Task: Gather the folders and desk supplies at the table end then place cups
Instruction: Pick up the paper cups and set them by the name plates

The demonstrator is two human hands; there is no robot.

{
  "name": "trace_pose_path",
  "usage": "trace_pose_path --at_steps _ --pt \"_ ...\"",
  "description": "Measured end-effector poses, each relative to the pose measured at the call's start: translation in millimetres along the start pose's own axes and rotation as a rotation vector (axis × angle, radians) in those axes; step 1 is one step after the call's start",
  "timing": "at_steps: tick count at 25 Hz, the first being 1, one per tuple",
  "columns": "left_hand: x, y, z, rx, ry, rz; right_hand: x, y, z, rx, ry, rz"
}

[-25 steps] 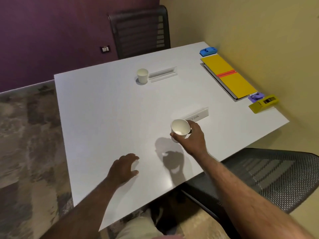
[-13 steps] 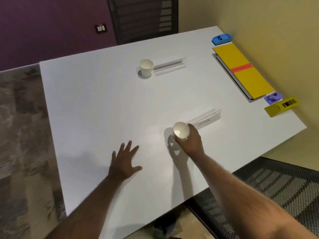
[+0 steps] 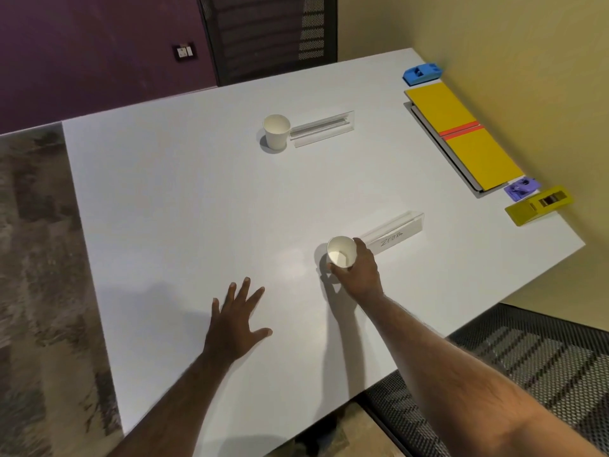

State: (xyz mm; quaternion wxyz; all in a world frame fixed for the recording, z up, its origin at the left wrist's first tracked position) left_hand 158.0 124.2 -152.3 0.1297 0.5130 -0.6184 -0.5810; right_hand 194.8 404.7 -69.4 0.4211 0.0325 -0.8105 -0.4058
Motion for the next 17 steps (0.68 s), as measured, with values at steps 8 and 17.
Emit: trace_pose_path --at_steps 8,17 --pt "8.2 -10.3 4.7 0.055 0.025 -0.001 -3.2 5.1 -3.7 0.013 -0.03 -0.001" --pt "0.1 1.6 -29.9 0.05 0.081 0.012 -31.7 24.3 -44.6 0.07 -0.011 -0.065"
Point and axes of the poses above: each hand's wrist, its own z-axis towards the middle knuckle, its own y-axis out of the back of the hand, x = y × z, the point moved 9 cm from there along z, towards the middle knuckle, and after that the axes turned 3 degrees about -y, right-handed, at the moved point
